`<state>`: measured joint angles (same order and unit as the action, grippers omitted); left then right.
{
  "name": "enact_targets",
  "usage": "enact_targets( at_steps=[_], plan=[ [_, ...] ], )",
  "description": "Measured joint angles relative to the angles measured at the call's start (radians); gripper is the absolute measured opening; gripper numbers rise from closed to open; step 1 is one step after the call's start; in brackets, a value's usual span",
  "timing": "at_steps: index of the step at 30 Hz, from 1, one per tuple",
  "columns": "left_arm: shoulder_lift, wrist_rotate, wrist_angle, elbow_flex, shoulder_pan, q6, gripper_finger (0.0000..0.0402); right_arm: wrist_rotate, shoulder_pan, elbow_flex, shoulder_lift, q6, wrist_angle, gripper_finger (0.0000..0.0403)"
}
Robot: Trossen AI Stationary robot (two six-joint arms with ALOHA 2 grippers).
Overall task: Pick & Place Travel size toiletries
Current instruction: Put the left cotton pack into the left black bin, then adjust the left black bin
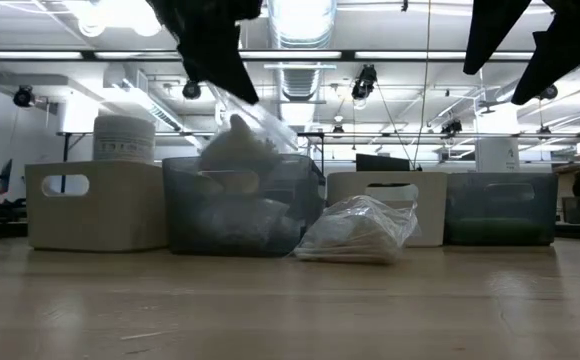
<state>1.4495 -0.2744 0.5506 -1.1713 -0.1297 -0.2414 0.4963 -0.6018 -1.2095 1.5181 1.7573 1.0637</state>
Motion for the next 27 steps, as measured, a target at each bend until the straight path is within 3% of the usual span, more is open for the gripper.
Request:
enact_targets(
  at_steps=[11,17,21,27],
  plan=[
    [0.001,0.023,-0.101,0.107,-0.018,0.026,0.0000,-0.003,0.000,0.000,0.000,0.024,0.000,0.0351],
    [0.005,0.049,-0.203,0.116,-0.025,0.113,0.0005,-0.084,0.001,0.014,0.002,-0.007,-0.088,0.0363],
    [0.006,0.049,-0.177,0.120,-0.024,0.074,0.0036,-0.098,0.000,0.072,0.004,-0.012,-0.244,0.0363],
    [-0.008,0.072,-0.095,0.060,-0.048,-0.068,0.0120,-0.080,0.001,0.117,0.002,0.073,-0.239,0.0363]
  ],
)
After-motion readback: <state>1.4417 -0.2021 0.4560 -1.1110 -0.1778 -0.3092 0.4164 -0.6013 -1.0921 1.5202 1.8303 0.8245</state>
